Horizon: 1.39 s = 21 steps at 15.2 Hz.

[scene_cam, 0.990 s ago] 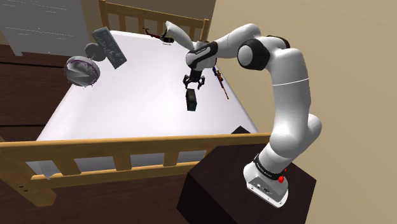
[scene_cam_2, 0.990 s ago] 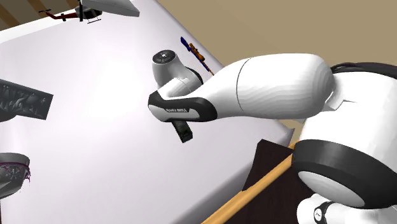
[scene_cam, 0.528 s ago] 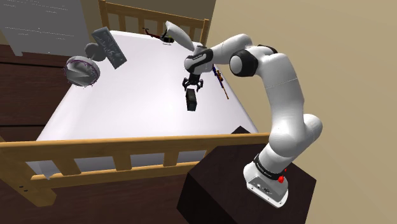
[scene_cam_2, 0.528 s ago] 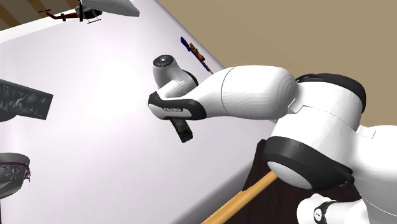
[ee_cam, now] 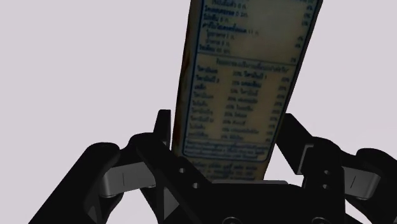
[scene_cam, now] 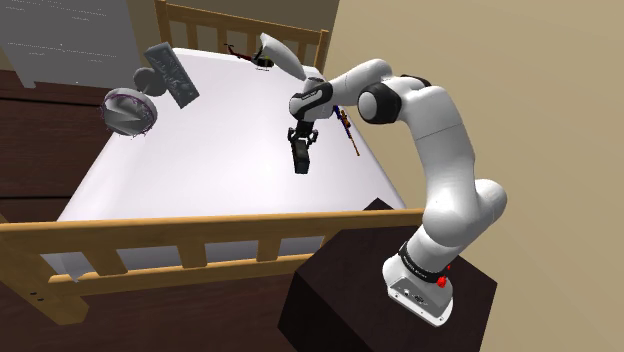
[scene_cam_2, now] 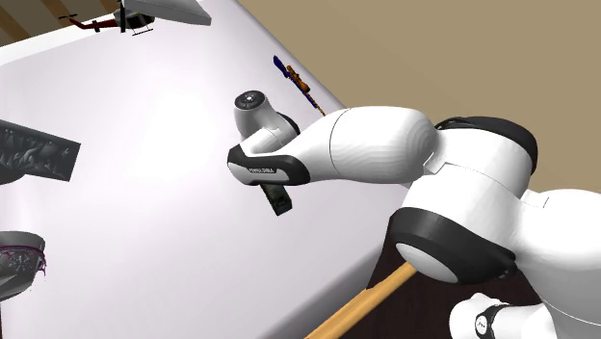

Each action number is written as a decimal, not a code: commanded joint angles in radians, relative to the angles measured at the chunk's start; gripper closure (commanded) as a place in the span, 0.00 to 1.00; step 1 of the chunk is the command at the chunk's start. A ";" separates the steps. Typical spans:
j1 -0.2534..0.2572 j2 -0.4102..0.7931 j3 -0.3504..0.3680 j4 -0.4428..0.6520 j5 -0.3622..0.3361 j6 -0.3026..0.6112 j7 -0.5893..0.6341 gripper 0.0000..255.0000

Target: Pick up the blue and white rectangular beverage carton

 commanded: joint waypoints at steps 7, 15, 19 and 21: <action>0.001 -0.001 0.001 -0.004 0.001 0.002 0.000 1.00; 0.007 -0.078 -0.008 -0.026 -0.008 -0.054 0.005 1.00; 0.010 -0.113 -0.012 -0.030 -0.012 -0.085 0.007 1.00; 0.011 -0.129 -0.014 -0.030 -0.014 -0.101 0.009 1.00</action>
